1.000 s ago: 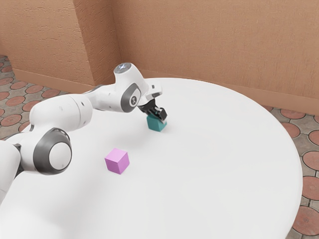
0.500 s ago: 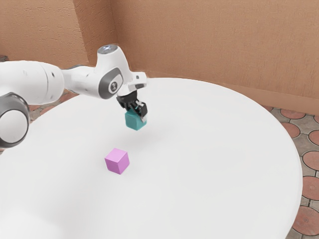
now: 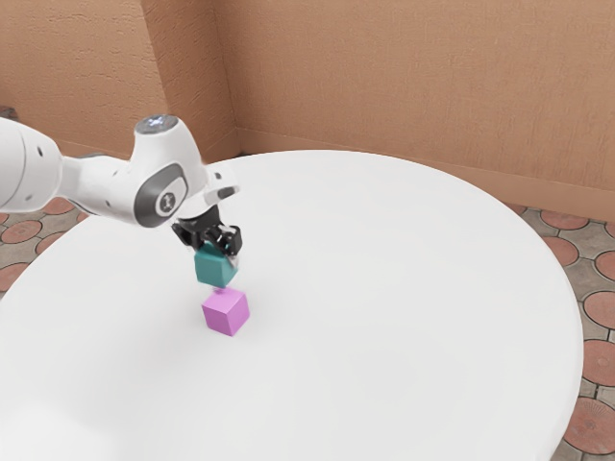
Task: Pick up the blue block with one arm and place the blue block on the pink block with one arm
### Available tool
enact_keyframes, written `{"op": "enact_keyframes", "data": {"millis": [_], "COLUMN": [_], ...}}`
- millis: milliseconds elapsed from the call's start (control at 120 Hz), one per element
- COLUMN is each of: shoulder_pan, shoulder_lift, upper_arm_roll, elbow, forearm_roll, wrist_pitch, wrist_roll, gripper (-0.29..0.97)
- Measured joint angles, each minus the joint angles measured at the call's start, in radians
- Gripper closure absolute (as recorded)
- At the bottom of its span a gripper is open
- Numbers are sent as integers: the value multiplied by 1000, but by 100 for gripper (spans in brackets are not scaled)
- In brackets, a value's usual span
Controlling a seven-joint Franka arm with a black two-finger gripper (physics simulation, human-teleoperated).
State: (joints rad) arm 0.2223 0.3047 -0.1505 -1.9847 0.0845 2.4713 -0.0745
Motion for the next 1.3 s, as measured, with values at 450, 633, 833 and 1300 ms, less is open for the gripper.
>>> {"op": "enact_keyframes", "data": {"millis": [450, 633, 833, 1300], "shoulder_pan": [-60, -64, -80, -76], "shoulder_lift": [-174, -221, -218, -231], "upper_arm_roll": [1, -1, 0, 4], "elbow": [-202, -263, -252, -264], "forearm_roll": [59, 59, -14, -190], "wrist_pitch": [101, 116, 117, 98], "wrist_roll": [-72, -34, 24, 282], "gripper": [41, 40, 41, 40]}}
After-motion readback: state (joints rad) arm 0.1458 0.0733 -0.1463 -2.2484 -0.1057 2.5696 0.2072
